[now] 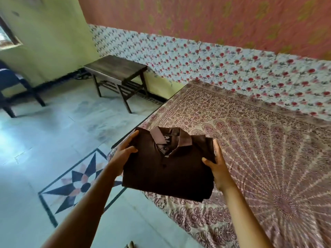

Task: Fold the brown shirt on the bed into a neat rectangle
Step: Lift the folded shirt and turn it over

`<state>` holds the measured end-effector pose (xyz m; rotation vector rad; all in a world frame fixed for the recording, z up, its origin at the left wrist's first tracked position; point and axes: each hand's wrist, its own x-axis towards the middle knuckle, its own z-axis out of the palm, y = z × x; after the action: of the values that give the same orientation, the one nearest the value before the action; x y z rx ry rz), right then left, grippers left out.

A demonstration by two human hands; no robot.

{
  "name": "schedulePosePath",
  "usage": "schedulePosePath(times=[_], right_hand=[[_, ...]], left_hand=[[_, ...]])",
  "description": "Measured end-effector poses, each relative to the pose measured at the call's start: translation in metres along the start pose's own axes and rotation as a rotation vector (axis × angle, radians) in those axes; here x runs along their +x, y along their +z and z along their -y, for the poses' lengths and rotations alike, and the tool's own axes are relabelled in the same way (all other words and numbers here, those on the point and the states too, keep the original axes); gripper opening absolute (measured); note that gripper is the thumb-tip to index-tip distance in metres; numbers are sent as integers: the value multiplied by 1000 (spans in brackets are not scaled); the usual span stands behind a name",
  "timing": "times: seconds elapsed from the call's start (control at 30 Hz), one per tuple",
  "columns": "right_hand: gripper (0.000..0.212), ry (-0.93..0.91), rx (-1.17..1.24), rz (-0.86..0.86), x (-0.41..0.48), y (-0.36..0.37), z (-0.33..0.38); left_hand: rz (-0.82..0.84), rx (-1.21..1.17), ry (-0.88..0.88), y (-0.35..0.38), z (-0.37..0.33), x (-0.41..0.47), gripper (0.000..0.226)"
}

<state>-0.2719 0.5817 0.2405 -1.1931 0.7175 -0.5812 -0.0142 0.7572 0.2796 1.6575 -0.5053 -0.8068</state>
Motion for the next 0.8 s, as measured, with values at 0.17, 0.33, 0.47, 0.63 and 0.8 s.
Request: schedulePosePath(times=[0.17,0.33,0.47,0.63,0.8], right_hand=[[64,52,-68,-34,26,98,-37],[66,170,-99,-148,46,160,-69],[67,205,-133,-226,70,191,-94],[66,305,-76,-335,103,210,-130],[67,415,-49,-403,155,204,-175]], left_hand=[[-2,-33,-77,-97,19,39,70],[67,33,-139,-156,26,80,70],[108,84,-193,-181,42,124,69],[168,182,-232,-190,66,183,70],[225,253,-277,-184,100,254,70]])
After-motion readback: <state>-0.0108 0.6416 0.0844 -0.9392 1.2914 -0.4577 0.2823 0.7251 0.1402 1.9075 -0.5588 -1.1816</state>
